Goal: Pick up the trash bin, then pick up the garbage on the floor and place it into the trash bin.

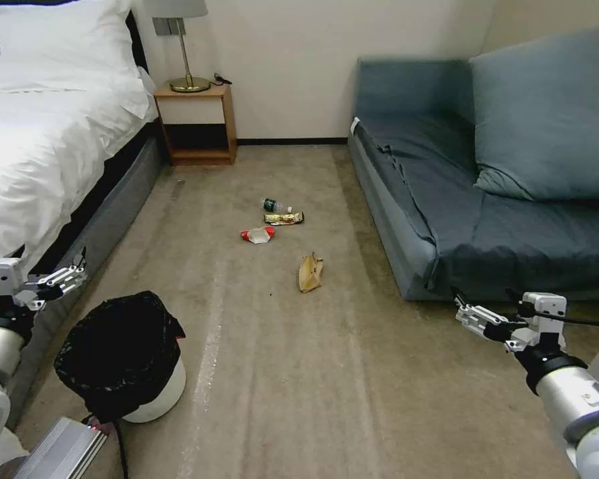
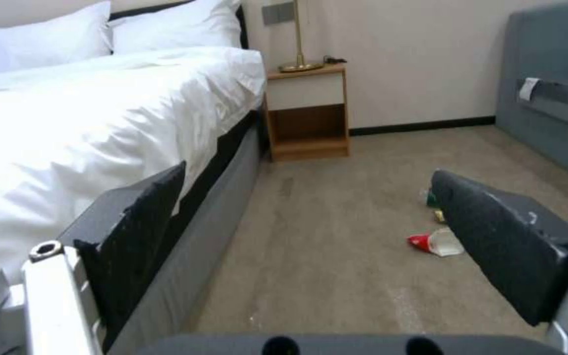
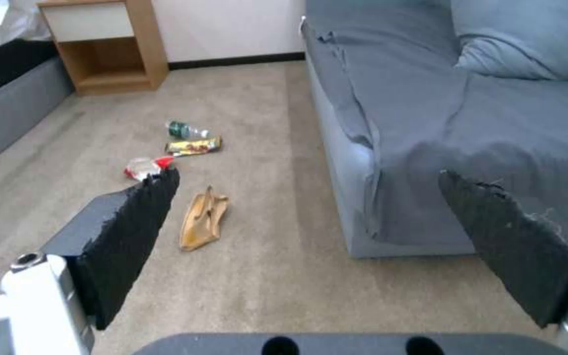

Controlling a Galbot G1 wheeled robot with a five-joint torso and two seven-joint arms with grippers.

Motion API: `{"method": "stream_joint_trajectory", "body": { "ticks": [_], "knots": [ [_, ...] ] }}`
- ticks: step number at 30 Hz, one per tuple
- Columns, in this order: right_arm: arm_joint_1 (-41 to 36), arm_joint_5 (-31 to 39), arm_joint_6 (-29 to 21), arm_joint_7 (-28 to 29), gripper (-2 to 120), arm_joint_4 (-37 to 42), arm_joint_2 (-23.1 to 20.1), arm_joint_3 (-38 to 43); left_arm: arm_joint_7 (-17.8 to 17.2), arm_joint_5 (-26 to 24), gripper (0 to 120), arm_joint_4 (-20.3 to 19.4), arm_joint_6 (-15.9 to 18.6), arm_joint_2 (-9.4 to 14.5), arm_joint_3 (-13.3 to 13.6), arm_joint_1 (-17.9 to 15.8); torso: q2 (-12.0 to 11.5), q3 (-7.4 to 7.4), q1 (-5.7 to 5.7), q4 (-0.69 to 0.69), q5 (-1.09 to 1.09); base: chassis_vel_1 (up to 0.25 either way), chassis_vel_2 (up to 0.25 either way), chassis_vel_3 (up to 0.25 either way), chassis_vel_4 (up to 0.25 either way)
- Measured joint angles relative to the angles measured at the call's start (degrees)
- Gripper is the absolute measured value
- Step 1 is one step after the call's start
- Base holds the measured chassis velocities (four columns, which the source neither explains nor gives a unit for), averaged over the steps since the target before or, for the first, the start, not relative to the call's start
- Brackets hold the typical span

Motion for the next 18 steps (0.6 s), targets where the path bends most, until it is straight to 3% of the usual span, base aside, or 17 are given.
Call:
{"method": "stream_joint_trajectory", "body": {
  "ticks": [1,3,4,5,6,8,9,10,13,15,18],
  "knots": [
    [0.00,0.00,0.00,0.00,100,0.00,0.00,0.00,0.00,0.00,100,0.00,0.00,0.00,0.00,0.00,0.00,0.00,0.00,0.00,0.00,0.000,0.000,0.000,0.000],
    [1.47,-1.98,1.50,-0.52,100,-1.74,0.06,-2.58,-2.53,3.44,100,0.94,-1.29,-4.41,4.57,-1.75,0.00,0.00,0.00,0.00,-0.06,0.000,0.000,0.000,0.000],
    [1.47,-1.98,1.50,-0.52,100,-1.74,0.06,-2.58,-2.53,3.44,100,0.94,-1.29,-4.41,4.57,-1.75,0.00,0.00,0.00,0.00,-0.06,0.000,0.000,0.000,0.000],
    [3.00,-4.07,3.16,-1.20,100,-3.62,0.15,-5.34,-4.63,6.25,100,1.66,-2.34,-7.93,8.20,-3.17,-0.01,0.00,0.00,0.00,-0.03,0.000,0.000,0.000,0.000],
    [3.00,-4.07,3.16,-1.20,100,-3.62,0.15,-5.34,-4.63,6.25,100,1.66,-2.34,-7.93,8.20,-3.17,-0.01,0.00,0.00,0.00,-0.03,0.000,0.000,0.000,0.000],
    [5.80,-7.95,6.15,-2.42,100,-7.03,0.30,-10.38,-7.65,10.36,100,2.67,-3.91,-13.04,13.53,-5.25,0.00,0.01,0.00,0.01,-0.03,0.000,0.000,0.000,0.000],
    [5.80,-7.95,6.15,-2.42,100,-7.03,0.30,-10.38,-7.65,10.36,100,2.67,-3.91,-13.04,13.53,-5.25,0.00,0.01,0.00,0.01,-0.03,0.000,0.000,0.000,0.000],
    [6.87,-9.31,7.22,-2.83,100,-8.28,0.37,-12.19,-8.39,11.37,100,3.01,-4.45,-14.63,15.17,-5.88,-0.01,0.00,0.00,0.00,-0.05,0.000,0.000,0.000,0.000],
    [9.14,-12.55,9.71,-3.82,100,-11.07,0.51,-16.33,-8.63,10.64,100,3.45,-6.07,-15.45,16.01,-6.66,0.00,0.00,0.00,-0.01,-0.03,0.000,0.000,0.000,0.000],
    [12.19,-15.45,12.35,-5.30,100,-14.57,0.18,-20.78,-8.57,9.44,100,3.59,-6.53,-13.23,15.75,-6.80,-0.01,0.00,0.00,0.00,0.03,0.000,0.000,0.000,0.000],
    [12.83,-14.91,12.46,-5.88,100,-15.25,-1.51,-20.44,-8.52,8.46,100,3.51,-6.31,-11.44,15.09,-6.66,0.00,0.01,0.00,0.01,-0.05,0.000,0.000,0.000,0.000]
  ]
}}
